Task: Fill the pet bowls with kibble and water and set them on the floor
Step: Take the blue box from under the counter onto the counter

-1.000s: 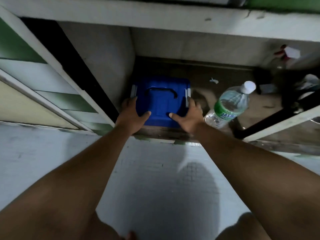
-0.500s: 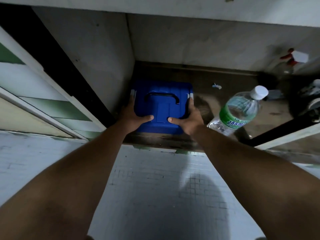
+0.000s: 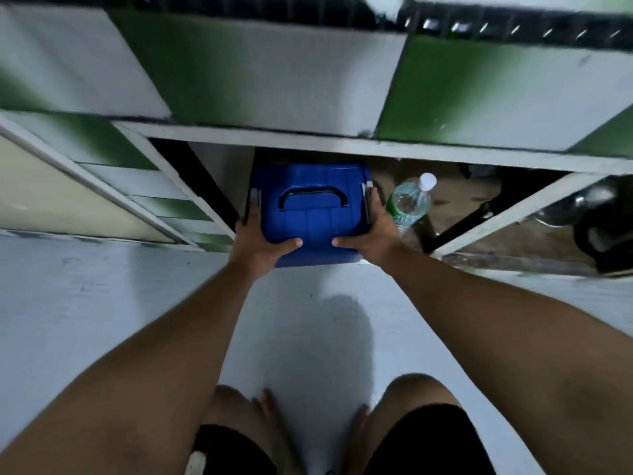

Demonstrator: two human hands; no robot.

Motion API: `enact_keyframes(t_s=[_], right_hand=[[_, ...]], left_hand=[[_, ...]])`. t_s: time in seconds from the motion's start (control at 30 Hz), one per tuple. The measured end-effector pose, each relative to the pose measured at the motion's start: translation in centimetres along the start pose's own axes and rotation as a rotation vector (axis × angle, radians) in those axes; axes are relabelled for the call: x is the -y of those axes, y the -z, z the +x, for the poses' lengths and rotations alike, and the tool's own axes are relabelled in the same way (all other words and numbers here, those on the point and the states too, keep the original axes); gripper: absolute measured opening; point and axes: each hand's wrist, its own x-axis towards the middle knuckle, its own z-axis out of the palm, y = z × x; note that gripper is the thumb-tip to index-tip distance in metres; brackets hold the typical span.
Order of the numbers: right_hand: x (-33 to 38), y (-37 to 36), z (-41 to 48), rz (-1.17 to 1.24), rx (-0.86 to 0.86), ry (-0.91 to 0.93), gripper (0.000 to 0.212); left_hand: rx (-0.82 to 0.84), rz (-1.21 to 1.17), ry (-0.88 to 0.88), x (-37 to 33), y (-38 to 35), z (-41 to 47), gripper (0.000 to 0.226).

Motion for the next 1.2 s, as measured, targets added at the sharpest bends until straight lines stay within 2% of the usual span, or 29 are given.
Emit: enact_keyframes(t_s=[0.07, 0.2, 0.33, 0.43, 0.7, 0.8, 0.9, 1.03, 1.1, 1.2], right_hand=[[2.2, 1.1, -4.0, -0.007, 0.007, -0.018, 0.160], [5.7, 3.0, -12.0, -0.066, -0.004, -0.035, 0.160], [8.5, 4.5, -19.1, -0.063, 0.039, -0.089, 0.152], [9.5, 5.1, -22.8, -0.001, 0.027, -0.112, 0.154], [16.9, 7.9, -31.9, 0.056, 0.019, 0.056, 0.129], [19.2, 9.2, -34.1, 0.063, -0.020, 0.136, 0.101], [21.5, 10.5, -35.7, 0.053, -0.039, 0.174, 0.092], [24.4, 12.0, -36.7, 0.091, -0.048, 0.192, 0.110], [25.9, 13.2, -36.9, 0.105, -0.042, 0.212, 0.108], [28.1, 15.3, -36.6, 0.093, -0.005, 0.233, 0.100]], left_hand=[[0.007, -0.052, -0.001, -1.5, 1.7, -3.6, 0.137], [0.050, -0.096, -0.001, -5.1, 5.4, -11.0, 0.117], [0.044, -0.080, 0.064, -6.5, 8.5, -16.8, 0.137], [0.014, -0.092, 0.085, -7.1, 10.6, -20.2, 0.128], [-0.081, -0.070, 0.043, -15.4, 19.9, -28.7, 0.113], [-0.103, -0.081, 0.060, -18.1, 22.1, -31.3, 0.120], [-0.131, -0.145, 0.101, -19.8, 23.7, -33.5, 0.127], [-0.222, -0.356, 0.127, -21.4, 24.9, -35.4, 0.092], [-0.277, -0.400, 0.143, -22.2, 25.2, -35.9, 0.074], [-0.283, -0.503, 0.161, -22.9, 25.2, -36.1, 0.060]])
